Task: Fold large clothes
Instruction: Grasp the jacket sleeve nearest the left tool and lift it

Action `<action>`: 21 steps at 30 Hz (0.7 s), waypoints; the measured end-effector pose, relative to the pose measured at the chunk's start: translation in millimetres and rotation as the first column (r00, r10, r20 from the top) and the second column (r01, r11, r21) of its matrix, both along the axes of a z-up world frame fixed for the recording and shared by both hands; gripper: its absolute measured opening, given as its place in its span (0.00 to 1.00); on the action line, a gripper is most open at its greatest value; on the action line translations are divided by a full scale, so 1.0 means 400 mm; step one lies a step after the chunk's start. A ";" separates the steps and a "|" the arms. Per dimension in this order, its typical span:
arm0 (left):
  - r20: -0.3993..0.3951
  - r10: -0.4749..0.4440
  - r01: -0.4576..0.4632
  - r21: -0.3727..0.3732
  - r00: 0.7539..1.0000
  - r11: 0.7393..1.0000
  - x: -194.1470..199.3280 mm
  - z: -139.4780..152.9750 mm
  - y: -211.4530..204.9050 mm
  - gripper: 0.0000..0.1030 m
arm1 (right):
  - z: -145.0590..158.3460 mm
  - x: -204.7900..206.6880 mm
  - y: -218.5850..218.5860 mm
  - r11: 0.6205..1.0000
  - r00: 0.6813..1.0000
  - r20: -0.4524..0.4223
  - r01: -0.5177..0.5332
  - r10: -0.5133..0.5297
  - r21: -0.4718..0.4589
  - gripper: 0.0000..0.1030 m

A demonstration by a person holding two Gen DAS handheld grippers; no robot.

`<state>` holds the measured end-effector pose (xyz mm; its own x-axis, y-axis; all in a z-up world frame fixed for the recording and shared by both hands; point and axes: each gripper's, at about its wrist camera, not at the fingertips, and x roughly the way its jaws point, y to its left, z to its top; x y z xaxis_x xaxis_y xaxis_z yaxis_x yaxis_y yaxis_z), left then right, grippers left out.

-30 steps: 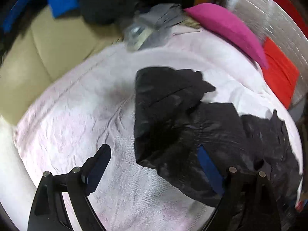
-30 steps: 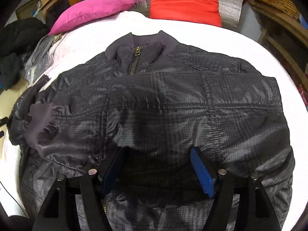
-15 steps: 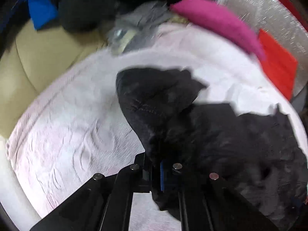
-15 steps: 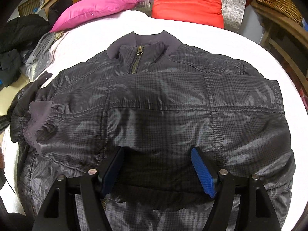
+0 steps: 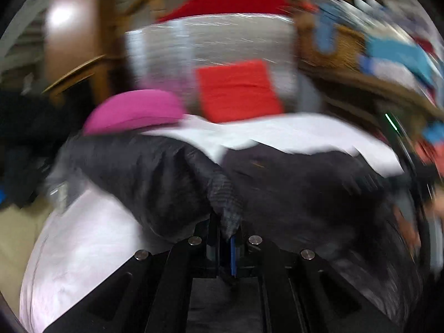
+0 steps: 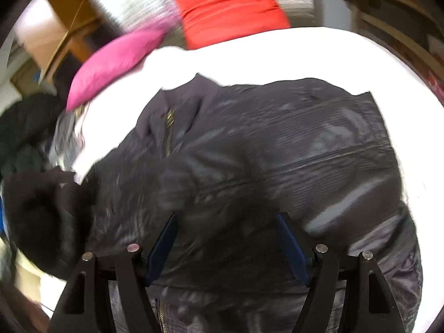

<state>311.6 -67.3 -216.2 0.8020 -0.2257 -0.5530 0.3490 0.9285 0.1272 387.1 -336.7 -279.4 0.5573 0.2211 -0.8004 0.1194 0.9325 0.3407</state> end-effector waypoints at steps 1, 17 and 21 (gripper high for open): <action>-0.021 -0.032 0.033 0.025 0.999 0.999 -0.004 -0.026 -0.032 0.05 | 0.002 0.001 -0.017 1.000 1.000 0.002 0.013 -0.013 0.015 0.74; -0.078 -0.146 0.138 -0.099 0.986 0.985 -0.008 0.035 0.073 0.72 | -0.012 0.034 -0.050 0.929 0.995 -0.026 -0.083 0.099 0.361 0.76; -0.110 -0.041 0.024 -0.149 0.993 0.988 0.029 0.023 0.129 0.72 | -0.045 0.048 -0.049 0.890 0.994 -0.054 -0.058 0.092 0.452 0.76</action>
<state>323.3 -15.7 -207.2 0.7276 -0.3364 -0.5979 0.3835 0.9221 -0.0521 406.3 -356.4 -297.3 0.4692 0.6055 -0.6428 0.0958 0.6887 0.7187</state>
